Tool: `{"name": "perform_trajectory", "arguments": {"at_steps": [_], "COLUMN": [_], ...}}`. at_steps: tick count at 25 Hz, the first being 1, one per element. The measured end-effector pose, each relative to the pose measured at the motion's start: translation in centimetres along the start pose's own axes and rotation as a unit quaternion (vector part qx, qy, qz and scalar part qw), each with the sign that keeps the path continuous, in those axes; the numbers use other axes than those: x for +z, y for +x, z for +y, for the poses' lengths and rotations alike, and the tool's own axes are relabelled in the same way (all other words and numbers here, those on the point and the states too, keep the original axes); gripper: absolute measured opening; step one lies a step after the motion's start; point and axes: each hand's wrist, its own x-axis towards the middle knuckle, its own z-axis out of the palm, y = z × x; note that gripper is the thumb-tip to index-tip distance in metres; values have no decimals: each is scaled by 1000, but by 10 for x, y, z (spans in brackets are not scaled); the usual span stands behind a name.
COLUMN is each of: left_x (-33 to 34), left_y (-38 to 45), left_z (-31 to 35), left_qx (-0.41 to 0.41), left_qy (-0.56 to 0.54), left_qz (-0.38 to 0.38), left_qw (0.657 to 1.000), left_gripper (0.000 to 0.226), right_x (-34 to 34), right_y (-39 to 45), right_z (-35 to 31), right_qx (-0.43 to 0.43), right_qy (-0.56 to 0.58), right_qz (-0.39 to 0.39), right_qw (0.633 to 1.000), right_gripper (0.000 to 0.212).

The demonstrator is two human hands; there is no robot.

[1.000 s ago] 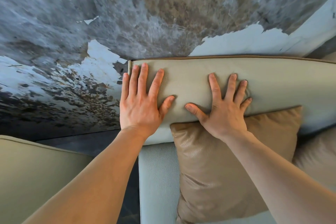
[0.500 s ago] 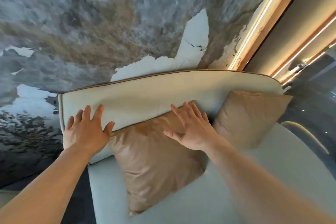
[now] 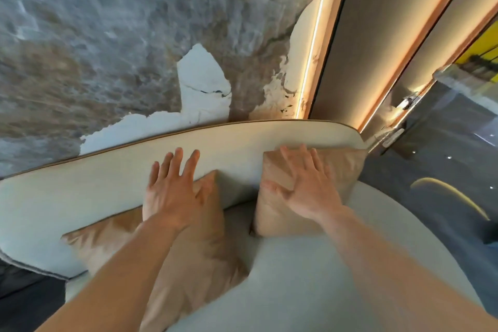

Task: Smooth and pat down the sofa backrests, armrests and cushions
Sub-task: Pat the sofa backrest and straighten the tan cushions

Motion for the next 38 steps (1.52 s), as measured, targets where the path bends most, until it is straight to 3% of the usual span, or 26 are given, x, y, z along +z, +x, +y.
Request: {"name": "perform_trajectory", "arguments": {"at_steps": [7, 11, 14, 16, 19, 24, 38], "left_x": [97, 149, 178, 194, 210, 228, 242], "left_y": [68, 105, 135, 151, 165, 177, 202], "left_z": [121, 131, 131, 127, 125, 123, 116], "left_qx": [-31, -35, -50, -59, -62, -71, -89], "left_qy": [34, 77, 113, 129, 130, 142, 139], "left_qz": [24, 32, 34, 27, 40, 96, 128], "left_qw": [999, 996, 992, 989, 989, 983, 978], "left_gripper": [80, 87, 106, 118, 128, 118, 116], "right_x": [41, 75, 97, 113, 137, 160, 161], "right_y": [101, 152, 187, 205, 216, 225, 256], "right_z": [124, 158, 179, 182, 178, 176, 171], "right_qx": [-47, -69, -80, -82, -76, -75, -83], "right_qy": [-8, -29, -40, -39, -49, -64, -76], "right_qz": [9, 5, -27, -52, -17, 60, 71], "right_qw": [999, 997, 996, 995, 996, 993, 991], "right_gripper": [103, 116, 127, 133, 136, 135, 133]}}
